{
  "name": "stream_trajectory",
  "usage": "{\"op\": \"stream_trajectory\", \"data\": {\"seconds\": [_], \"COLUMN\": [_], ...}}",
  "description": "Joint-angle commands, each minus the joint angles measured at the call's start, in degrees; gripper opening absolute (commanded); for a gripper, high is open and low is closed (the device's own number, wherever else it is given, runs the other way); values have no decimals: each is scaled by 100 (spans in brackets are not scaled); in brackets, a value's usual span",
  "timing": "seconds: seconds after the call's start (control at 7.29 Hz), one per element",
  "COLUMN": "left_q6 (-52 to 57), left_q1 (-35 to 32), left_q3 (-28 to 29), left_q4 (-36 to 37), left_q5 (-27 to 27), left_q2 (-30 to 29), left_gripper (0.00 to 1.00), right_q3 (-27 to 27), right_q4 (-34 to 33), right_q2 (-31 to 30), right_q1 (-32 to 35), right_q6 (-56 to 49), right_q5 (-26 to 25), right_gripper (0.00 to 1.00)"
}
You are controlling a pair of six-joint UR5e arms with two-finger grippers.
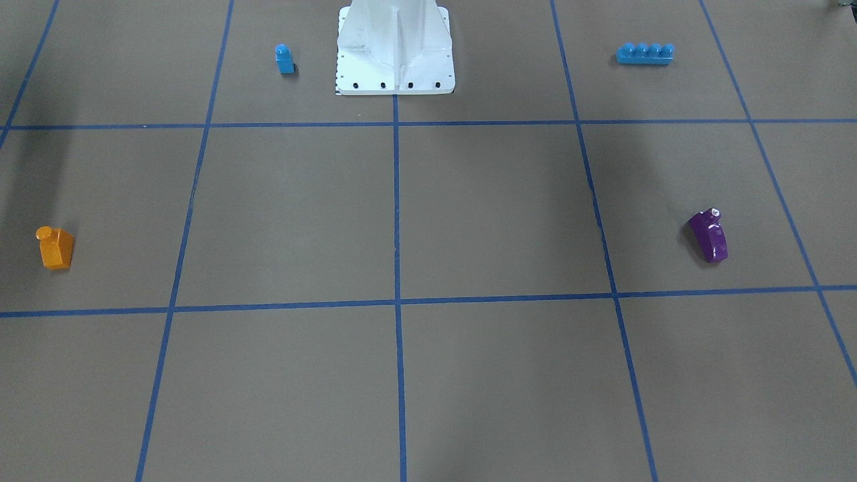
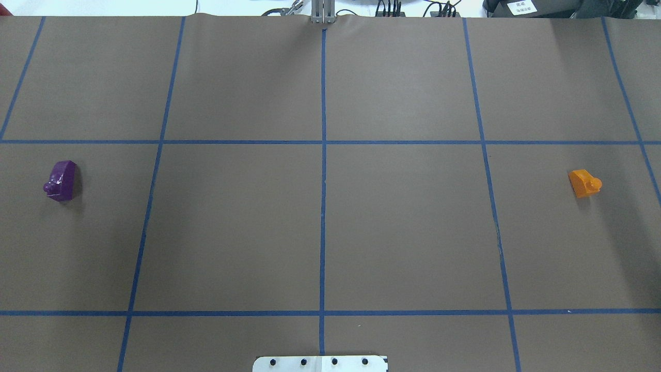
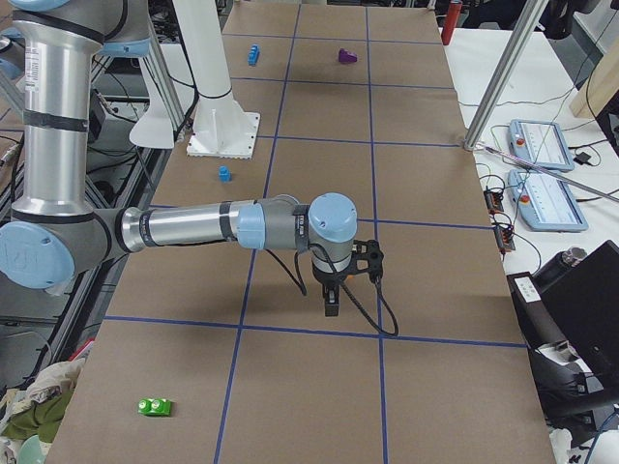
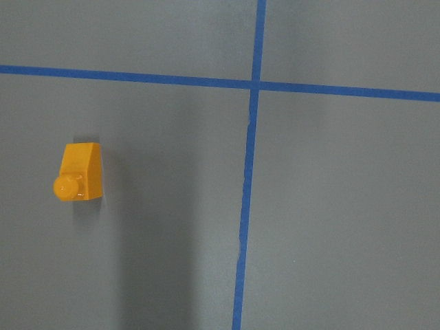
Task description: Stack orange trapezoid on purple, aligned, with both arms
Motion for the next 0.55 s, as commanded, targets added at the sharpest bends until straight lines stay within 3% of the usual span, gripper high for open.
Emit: {"op": "stream_trajectory", "data": {"seconds": [0.0, 0.14, 0.41], "left_q6": [-1975, -2777, -3854], "left_q1": [876, 1333, 2221], "left_q3": [82, 125, 143], "left_q4": [-819, -1197, -1744], "left_q5": [50, 129, 1110], "left_q2": [29, 108, 274], "left_gripper": [100, 100, 100], "right_q3": [-164, -165, -174], "right_q4": [7, 7, 7], "right_q2": [104, 104, 104], "right_q1": [-5, -5, -5], "right_q6": [-11, -2, 7], "right_q5": [6, 67, 208], "right_gripper": [100, 100, 100]}}
